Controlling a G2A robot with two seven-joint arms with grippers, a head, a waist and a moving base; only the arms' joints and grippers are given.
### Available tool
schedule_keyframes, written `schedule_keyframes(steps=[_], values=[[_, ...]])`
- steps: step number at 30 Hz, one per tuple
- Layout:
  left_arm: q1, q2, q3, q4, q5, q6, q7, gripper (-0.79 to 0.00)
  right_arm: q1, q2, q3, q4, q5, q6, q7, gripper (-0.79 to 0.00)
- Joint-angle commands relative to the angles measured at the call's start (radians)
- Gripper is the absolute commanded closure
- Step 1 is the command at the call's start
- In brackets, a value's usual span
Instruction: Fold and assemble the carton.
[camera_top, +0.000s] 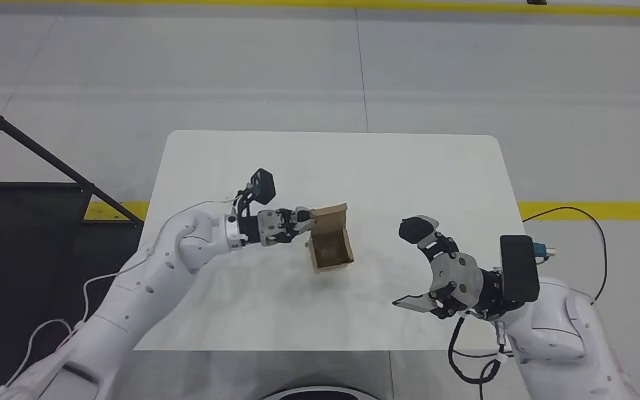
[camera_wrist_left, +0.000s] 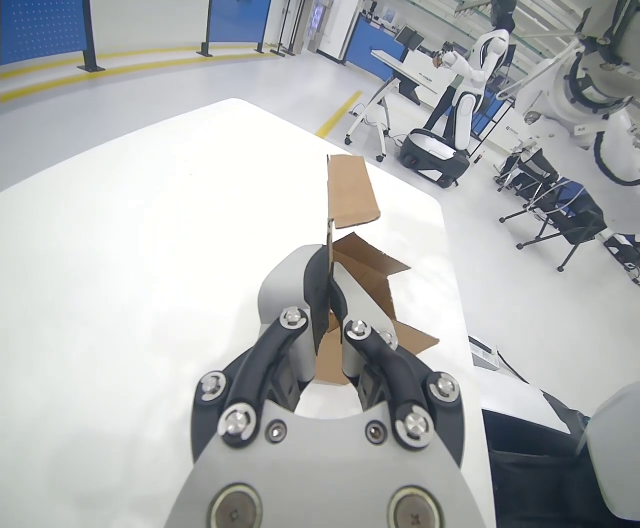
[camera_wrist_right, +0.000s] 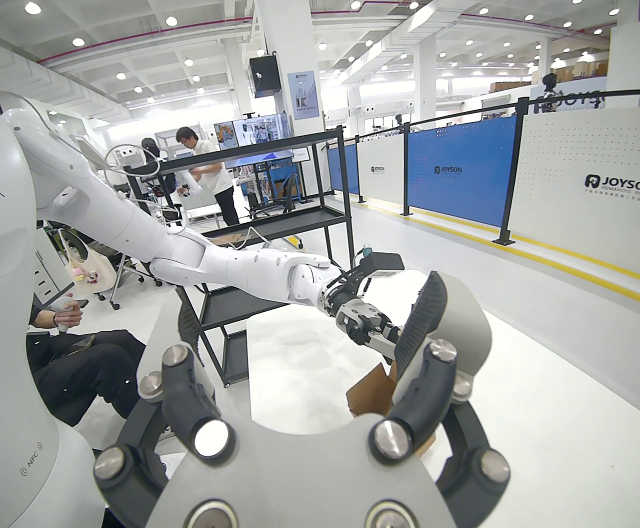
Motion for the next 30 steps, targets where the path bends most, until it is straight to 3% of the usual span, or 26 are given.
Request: schedule_keyframes(steps=[1,12,30], values=[[-0.018,-0.01,0.016,0.027,-0.011,-0.006,-0.005,0.0,0.0,0.0,0.0,0.0,0.0,0.0,0.0,-0.785],[-0.097,-0.055,0.069,0.151,-0.037,-0.041,0.021,0.0,0.0,0.0,0.0,0.0,0.0,0.0,0.0,-0.785],[-0.212,-0.091,0.209,0.25,-0.05,-0.041,0.049,0.0,0.0,0.0,0.0,0.0,0.0,0.0,0.0,-0.785]])
